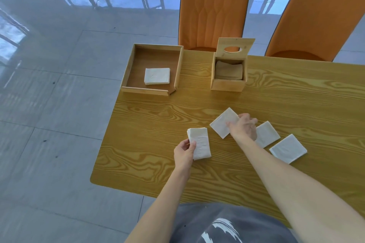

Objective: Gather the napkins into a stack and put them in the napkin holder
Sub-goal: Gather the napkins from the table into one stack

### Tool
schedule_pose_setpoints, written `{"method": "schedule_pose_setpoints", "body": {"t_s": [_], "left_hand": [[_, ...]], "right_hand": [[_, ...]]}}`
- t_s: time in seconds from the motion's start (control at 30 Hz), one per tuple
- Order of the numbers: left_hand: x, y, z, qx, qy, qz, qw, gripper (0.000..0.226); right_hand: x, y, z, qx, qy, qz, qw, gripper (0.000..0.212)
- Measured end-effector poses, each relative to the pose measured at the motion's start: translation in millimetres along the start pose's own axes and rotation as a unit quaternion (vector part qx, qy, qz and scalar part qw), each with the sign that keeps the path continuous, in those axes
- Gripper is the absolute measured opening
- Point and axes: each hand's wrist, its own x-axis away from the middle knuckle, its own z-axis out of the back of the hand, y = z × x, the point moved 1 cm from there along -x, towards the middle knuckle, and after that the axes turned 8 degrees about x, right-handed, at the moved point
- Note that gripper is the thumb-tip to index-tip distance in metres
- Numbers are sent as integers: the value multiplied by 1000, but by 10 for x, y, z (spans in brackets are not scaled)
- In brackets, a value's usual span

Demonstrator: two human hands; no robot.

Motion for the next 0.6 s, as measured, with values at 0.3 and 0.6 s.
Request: {"method": "schedule_pose_setpoints", "body": {"t_s": [0.3,0.6], "left_hand": [[-31,0,-18,-24,9,-10,1000,34],[-5,-32,-51,-66,16,-29,997,25]], "right_hand": [[14,102,-20,-72,37,68,994,37],[152,432,17,-234,25,151,960,25]]}}
